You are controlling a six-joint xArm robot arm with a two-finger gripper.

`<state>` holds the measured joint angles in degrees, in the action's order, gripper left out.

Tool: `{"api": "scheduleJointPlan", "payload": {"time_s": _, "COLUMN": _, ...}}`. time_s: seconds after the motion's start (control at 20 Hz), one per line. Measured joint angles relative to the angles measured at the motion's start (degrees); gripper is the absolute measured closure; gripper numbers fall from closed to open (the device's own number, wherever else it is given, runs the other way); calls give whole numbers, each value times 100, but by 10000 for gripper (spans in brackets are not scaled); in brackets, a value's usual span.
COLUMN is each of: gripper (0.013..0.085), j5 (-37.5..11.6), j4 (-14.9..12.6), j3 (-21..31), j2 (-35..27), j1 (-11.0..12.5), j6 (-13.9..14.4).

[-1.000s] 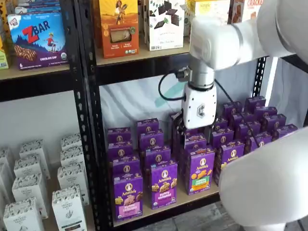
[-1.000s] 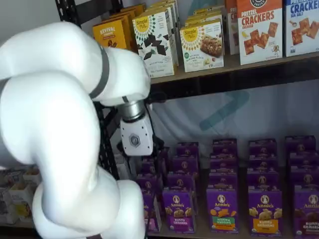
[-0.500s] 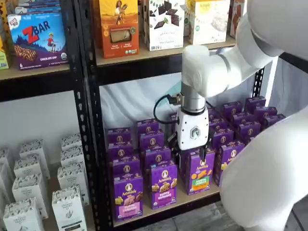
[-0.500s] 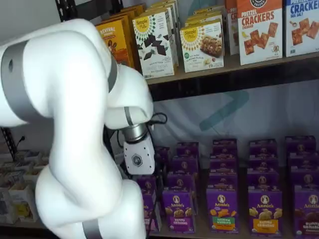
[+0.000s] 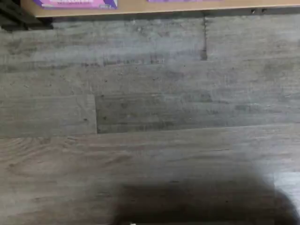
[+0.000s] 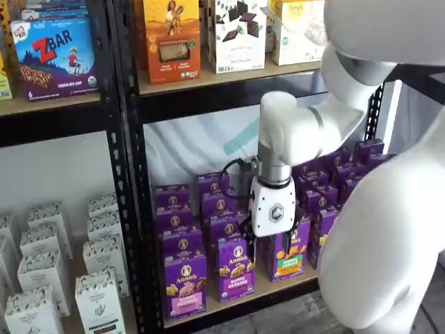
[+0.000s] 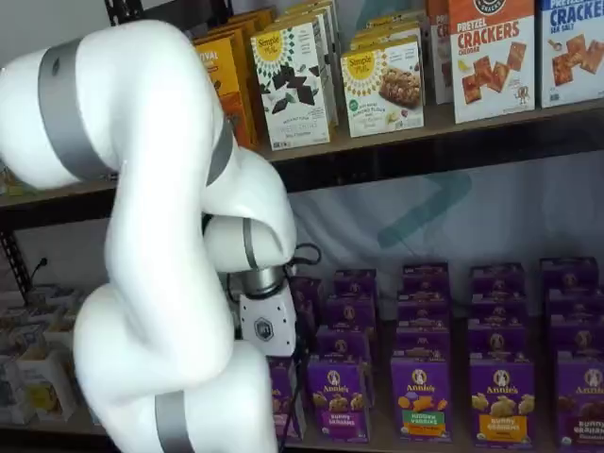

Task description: Pick up the purple box with a pink patch in the middle, on the bottom shelf, the first box from the left

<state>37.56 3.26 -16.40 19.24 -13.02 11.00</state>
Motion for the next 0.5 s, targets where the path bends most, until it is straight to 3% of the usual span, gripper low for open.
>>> {"api": "scheduleJointPlan", "payload": {"time_s": 0.35, "gripper": 130, "j5": -841, "j4": 419, "j3": 195, "j2": -626, "j1": -44, "j6": -356}}
{"api": "scheduleJointPlan", "payload": {"time_s": 0.5, "gripper": 130, "j5": -1203, "j4": 783, "j3": 303, "j2": -766, "j1": -69, "j6": -684}}
